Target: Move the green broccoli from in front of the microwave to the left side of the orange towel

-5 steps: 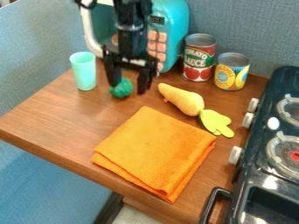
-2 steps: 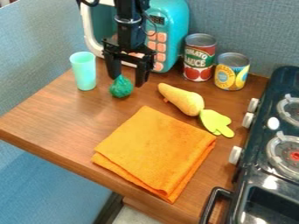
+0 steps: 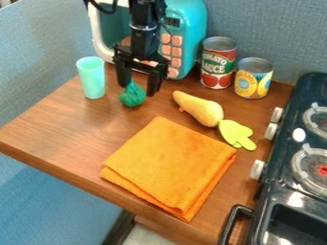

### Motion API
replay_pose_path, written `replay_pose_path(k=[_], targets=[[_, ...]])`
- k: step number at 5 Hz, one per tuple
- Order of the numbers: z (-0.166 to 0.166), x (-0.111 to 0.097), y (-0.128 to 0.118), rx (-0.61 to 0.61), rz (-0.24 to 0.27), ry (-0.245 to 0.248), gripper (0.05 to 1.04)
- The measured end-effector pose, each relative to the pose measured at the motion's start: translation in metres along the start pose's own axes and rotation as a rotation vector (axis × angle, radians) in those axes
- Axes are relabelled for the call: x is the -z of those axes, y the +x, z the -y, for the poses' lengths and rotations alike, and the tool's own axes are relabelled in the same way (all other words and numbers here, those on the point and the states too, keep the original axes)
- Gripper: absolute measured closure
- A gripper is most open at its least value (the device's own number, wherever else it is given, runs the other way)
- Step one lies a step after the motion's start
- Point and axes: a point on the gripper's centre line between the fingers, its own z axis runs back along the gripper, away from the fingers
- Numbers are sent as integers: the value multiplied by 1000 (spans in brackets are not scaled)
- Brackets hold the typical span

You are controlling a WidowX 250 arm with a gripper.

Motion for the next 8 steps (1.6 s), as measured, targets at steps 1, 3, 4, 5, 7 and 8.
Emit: replay_pose_path(k=[1, 3, 4, 5, 7, 8], targets=[[-10, -3, 4, -41, 0, 9, 83], [-28, -8, 2, -99, -33, 36, 83], [-41, -7, -1, -140, -42, 34, 83], [-43, 5, 1, -154, -84, 34, 83], [-42, 10, 8, -163, -96, 36, 83], [-42, 6, 12, -173, -77, 38, 83]])
